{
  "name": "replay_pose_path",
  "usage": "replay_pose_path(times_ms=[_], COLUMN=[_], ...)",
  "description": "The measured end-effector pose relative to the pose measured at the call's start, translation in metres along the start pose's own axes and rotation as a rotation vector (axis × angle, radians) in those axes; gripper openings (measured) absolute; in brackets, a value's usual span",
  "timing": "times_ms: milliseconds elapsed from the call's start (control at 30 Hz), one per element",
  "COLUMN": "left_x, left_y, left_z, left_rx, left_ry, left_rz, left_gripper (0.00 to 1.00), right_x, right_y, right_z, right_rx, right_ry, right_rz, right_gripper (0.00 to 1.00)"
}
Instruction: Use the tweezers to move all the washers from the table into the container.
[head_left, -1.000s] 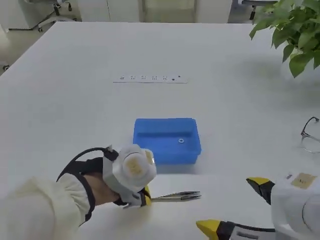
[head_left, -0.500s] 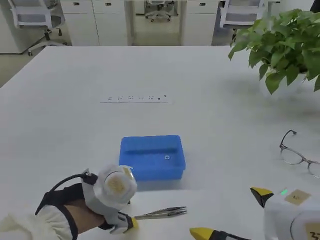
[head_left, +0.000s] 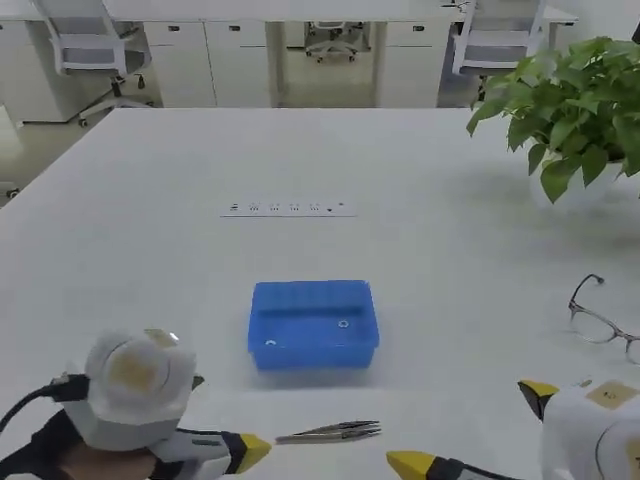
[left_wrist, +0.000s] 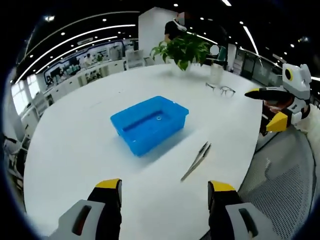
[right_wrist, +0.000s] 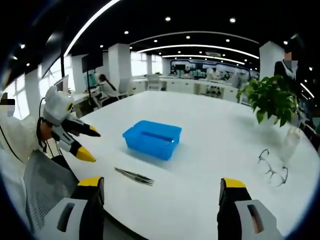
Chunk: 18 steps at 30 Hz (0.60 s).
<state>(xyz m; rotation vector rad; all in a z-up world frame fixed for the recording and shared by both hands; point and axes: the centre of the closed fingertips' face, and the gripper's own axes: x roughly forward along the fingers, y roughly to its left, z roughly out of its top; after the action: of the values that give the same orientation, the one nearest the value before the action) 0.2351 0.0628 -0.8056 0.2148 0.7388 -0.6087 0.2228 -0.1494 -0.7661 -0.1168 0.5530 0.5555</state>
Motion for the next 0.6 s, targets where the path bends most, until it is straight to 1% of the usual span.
replay_pose_path(times_ms=[33, 100, 133, 167, 233, 300, 333, 400, 533, 600], left_x=[-0.006, -0.014, -0.02, -0.027, -0.039, -0.046, -0.051, -0.059, -0.067, -0.068], left_y=[0.003, 0.005, 0.008, 0.01, 0.012, 0.015, 0.013, 0.014, 0.015, 0.016], left_z=[0.0, -0.002, -0.001, 0.0, -0.002, -0.005, -0.007, -0.008, -0.014, -0.017], left_rx=[-0.03, -0.072, -0.114, -0.151, -0.203, -0.221, -0.229, -0.24, -0.251, -0.27], left_ry=[-0.02, -0.04, -0.066, -0.102, -0.13, -0.146, -0.146, -0.17, -0.174, -0.181], left_rz=[0.028, 0.05, 0.073, 0.094, 0.126, 0.15, 0.158, 0.186, 0.227, 0.242], left_gripper=[0.75, 0.79, 0.81, 0.83, 0.88, 0.91, 0.92, 0.93, 0.95, 0.95], right_x=[0.0, -0.002, -0.003, -0.003, -0.003, -0.003, -0.003, -0.003, -0.003, -0.003], right_y=[0.0, -0.001, -0.002, -0.003, -0.004, -0.004, -0.004, -0.005, -0.007, -0.008], right_z=[0.0, 0.002, 0.003, 0.003, 0.003, 0.003, 0.003, 0.003, 0.003, 0.003], right_rx=[0.008, 0.027, 0.034, 0.041, 0.052, 0.061, 0.064, 0.067, 0.075, 0.078], right_ry=[0.0, -0.014, -0.018, -0.022, -0.023, -0.022, -0.023, -0.021, -0.023, -0.02], right_rz=[0.002, 0.004, 0.004, 0.002, 0.002, 0.004, 0.003, 0.0, -0.009, -0.01], right_gripper=[0.94, 0.95, 0.95, 0.94, 0.95, 0.95, 0.95, 0.95, 0.97, 0.97])
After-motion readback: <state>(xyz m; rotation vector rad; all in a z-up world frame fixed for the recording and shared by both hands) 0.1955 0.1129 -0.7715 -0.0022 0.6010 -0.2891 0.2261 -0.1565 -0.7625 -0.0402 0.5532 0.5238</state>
